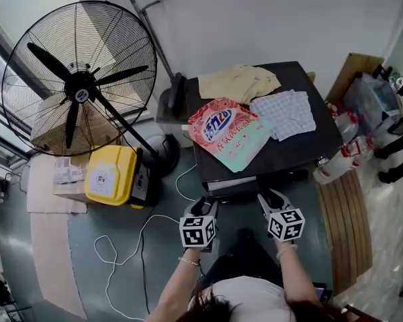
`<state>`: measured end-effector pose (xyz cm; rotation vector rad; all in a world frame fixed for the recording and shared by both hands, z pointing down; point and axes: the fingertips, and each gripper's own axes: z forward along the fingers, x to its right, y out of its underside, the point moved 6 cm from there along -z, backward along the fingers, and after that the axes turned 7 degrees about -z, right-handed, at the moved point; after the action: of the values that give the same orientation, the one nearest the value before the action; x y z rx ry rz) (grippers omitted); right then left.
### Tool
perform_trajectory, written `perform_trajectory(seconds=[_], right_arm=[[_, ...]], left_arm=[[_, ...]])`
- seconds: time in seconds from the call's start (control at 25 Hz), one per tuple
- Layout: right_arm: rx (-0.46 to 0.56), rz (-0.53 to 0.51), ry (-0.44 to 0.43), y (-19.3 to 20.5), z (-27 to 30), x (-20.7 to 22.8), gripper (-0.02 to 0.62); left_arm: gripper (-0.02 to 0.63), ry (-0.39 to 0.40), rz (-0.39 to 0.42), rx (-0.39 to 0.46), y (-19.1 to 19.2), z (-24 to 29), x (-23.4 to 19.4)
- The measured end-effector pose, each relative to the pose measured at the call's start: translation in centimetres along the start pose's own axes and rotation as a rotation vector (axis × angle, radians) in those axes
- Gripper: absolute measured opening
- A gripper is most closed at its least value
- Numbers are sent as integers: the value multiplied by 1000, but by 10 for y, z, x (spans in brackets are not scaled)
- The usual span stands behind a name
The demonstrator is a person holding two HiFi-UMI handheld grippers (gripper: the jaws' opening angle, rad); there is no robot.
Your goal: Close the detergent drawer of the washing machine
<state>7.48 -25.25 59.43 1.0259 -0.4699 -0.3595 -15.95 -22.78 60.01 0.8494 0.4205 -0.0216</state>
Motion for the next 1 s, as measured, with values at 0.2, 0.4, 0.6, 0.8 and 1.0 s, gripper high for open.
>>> perform_trajectory(seconds=[0.2, 0.4, 0.6, 0.8, 1.0], right_arm=[[10, -1, -10, 1, 1, 1, 144], [21, 3, -11, 1, 1, 2, 144], [36, 17, -3, -3, 7, 4, 135], [-10, -8, 14, -14, 16, 5, 118], [-4, -28, 27, -18, 22, 6, 120]], left_arm=[[181, -17, 1, 11, 0, 0, 1], [158, -41, 12, 22, 0, 1, 6], [156, -62, 5, 36, -6, 5, 5], [153, -78, 7, 25, -16, 12, 4], [153, -103, -18, 34, -21, 17, 1]])
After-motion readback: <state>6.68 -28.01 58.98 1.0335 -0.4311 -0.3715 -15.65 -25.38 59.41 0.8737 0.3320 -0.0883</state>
